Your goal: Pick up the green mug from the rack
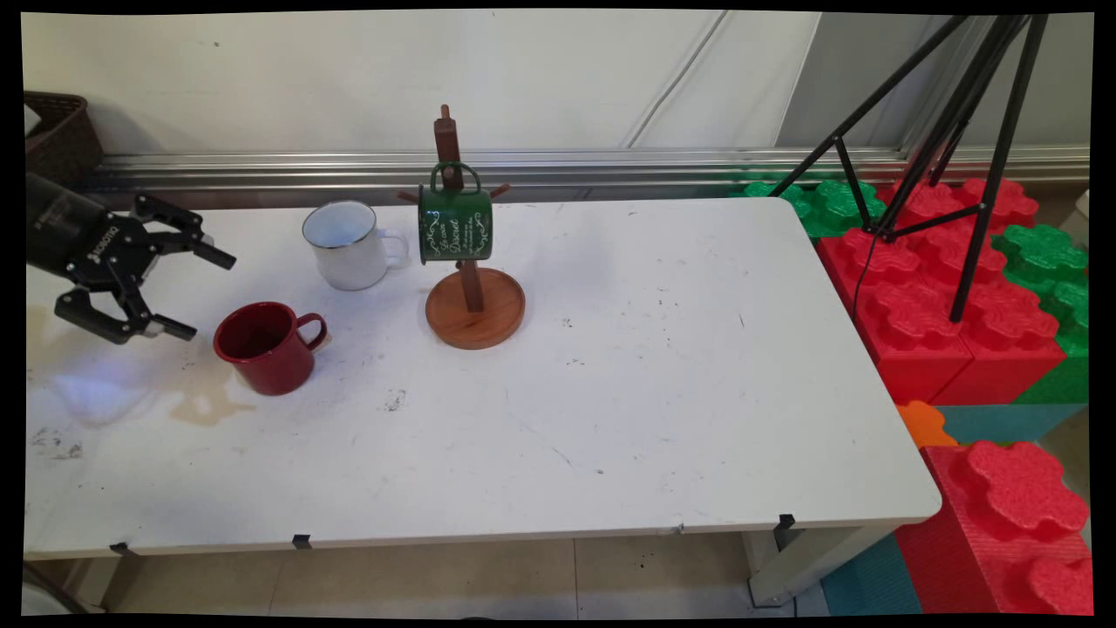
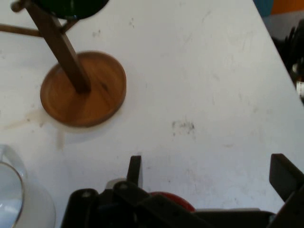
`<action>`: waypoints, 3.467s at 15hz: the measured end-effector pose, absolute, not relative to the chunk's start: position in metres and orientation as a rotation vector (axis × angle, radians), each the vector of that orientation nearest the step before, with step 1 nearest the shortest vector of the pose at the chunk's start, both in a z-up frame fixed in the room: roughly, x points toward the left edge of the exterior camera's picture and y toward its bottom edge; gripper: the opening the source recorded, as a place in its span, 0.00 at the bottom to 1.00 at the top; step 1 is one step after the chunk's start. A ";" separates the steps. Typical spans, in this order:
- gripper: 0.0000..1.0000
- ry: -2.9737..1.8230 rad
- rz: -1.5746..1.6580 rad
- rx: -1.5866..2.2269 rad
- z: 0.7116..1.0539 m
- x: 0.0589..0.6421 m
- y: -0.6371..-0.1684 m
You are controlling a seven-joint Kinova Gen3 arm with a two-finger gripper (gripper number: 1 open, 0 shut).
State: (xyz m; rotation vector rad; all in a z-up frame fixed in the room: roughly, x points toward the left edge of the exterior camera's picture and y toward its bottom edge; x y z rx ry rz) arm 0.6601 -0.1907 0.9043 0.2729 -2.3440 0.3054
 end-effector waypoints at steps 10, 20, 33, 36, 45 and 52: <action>1.00 -2.165 0.264 0.350 0.923 0.644 -0.202; 1.00 -1.992 0.237 0.429 0.912 0.610 -0.234; 1.00 -1.886 0.178 0.514 0.856 0.564 -0.272; 1.00 -1.860 0.170 0.531 0.846 0.553 -0.280; 1.00 -1.772 0.148 0.594 0.825 0.527 -0.300; 1.00 -1.751 0.143 0.620 0.816 0.521 -0.305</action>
